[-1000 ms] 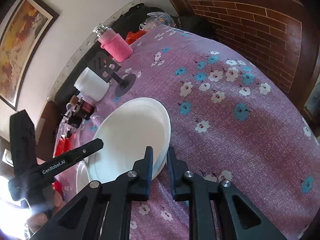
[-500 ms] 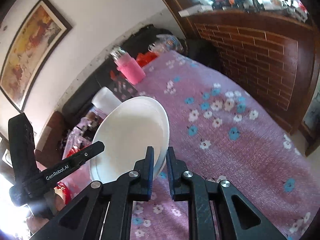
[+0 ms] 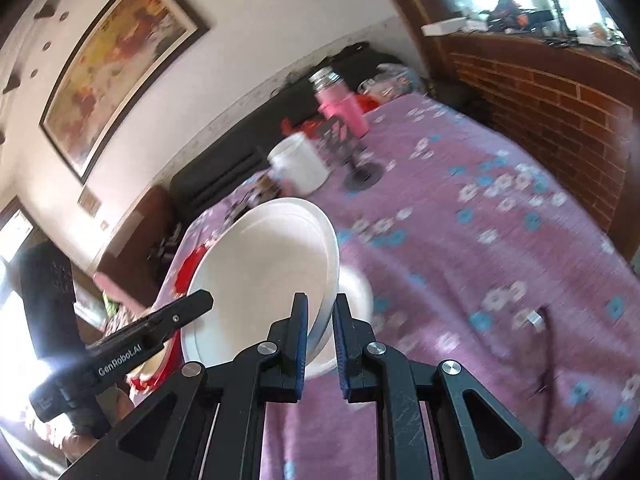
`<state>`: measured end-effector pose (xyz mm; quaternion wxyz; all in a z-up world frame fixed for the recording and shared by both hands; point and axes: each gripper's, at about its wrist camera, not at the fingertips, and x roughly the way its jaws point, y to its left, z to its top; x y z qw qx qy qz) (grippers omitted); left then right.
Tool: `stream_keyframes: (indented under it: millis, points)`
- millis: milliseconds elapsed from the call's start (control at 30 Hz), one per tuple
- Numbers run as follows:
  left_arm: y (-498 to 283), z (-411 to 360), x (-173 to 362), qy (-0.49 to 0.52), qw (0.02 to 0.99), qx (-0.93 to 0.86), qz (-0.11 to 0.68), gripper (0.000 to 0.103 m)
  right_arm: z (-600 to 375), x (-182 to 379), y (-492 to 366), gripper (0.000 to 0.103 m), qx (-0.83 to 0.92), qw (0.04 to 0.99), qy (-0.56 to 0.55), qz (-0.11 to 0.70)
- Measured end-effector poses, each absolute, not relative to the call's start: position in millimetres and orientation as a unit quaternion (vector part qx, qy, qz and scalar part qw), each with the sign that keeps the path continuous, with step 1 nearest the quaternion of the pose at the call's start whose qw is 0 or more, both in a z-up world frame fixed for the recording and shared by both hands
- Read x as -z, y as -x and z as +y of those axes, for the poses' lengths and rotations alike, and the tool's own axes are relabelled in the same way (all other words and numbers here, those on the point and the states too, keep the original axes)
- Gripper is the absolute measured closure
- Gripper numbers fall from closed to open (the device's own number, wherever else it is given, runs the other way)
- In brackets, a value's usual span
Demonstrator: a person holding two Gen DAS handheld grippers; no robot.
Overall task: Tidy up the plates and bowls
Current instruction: 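Lift and carry the white bowl with both grippers toward the stack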
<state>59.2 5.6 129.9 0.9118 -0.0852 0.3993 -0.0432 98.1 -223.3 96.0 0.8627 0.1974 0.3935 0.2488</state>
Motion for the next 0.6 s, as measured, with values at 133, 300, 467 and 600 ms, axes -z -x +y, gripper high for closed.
stream_keyframes:
  millis: [133, 300, 467, 600]
  points:
    - [-24, 36, -119, 0.098, 0.913, 0.02, 0.395, 0.081, -191, -86, -79, 0.09, -0.273, 0.854, -0.181, 0.404]
    - [18, 72, -97, 0.106, 0.91, -0.018, 0.401, 0.081, -148, -66, -57, 0.089, -0.308, 0.836, -0.162, 0.424]
    - [49, 104, -76, 0.125, 0.904, -0.047, 0.406, 0.081, -112, -40, -42, 0.089, -0.33, 0.815, -0.139, 0.455]
    - [65, 120, -60, 0.137, 0.9, -0.065, 0.409, 0.081, -88, -21, -34, 0.089, -0.34, 0.801, -0.121, 0.478]
